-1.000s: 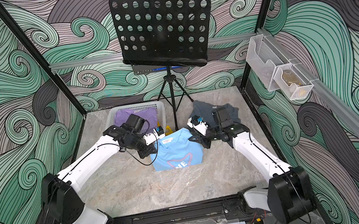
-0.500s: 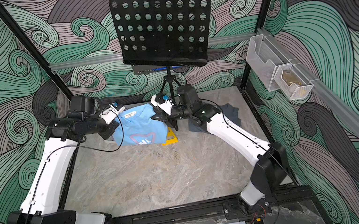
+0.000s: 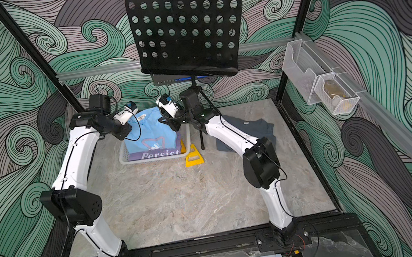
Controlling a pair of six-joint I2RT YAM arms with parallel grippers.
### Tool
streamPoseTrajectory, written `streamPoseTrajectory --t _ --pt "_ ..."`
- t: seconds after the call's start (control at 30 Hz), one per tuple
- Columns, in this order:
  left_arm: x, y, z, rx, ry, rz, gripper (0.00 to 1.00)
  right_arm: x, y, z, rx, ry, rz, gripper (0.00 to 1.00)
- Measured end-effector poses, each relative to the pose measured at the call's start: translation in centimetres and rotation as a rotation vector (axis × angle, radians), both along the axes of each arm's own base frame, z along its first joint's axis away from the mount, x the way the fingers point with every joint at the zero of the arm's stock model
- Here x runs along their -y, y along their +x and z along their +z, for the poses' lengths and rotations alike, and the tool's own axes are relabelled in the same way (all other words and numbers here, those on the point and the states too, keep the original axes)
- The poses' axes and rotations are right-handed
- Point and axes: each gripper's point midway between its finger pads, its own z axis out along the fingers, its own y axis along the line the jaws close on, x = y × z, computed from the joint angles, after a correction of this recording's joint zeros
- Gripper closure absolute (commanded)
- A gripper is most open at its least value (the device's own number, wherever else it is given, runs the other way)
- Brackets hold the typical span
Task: Put the folded t-shirts into the basket
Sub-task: Place the T-shirt in the bin.
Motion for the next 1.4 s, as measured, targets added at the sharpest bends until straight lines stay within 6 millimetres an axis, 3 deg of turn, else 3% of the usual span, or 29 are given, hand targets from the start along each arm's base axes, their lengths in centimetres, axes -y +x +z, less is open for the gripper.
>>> streamPoseTrajectory --t 0.17,0.5,0.7,0.87,0.97,1.13,1.23,1.4 --pt "0.0 0.7 -1.3 -0.041 0.005 0.000 1.00 0.2 0.5 -3.0 -0.065 -0.037 -0.005 1.00" --pt "-0.4 -2.3 -2.2 -0.133 0.020 -0.008 1.00 0.8 -2.6 -2.4 -0.110 -0.031 0.024 1.00" --pt "-0.7 -2.3 -2.5 -0.143 0.042 0.001 1.00 0.8 -2.7 -2.8 -0.118 -0.034 0.027 1.00" --pt "-1.4 -0.6 -4.8 -0.183 0.081 0.021 1.00 0.1 -0.9 -4.3 -0.121 -0.040 0.017 1.00" --pt "-1.7 0.9 -7.2 -0.219 0.103 0.034 1.00 -0.2 0.6 -6.5 -0.140 -0.055 0.002 0.99" --pt "-2.4 3.1 -9.7 -0.237 0.148 0.057 0.99 -0.1 3.0 -9.7 -0.170 -0.080 -0.038 0.88" --pt "-2.9 4.7 -10.1 -0.206 0.173 0.075 0.90 0.2 4.5 -10.3 -0.166 -0.083 -0.069 0.80" --pt "-3.8 7.0 -11.4 -0.163 0.220 0.116 0.56 1.0 7.8 -10.7 -0.101 -0.109 -0.162 0.57"
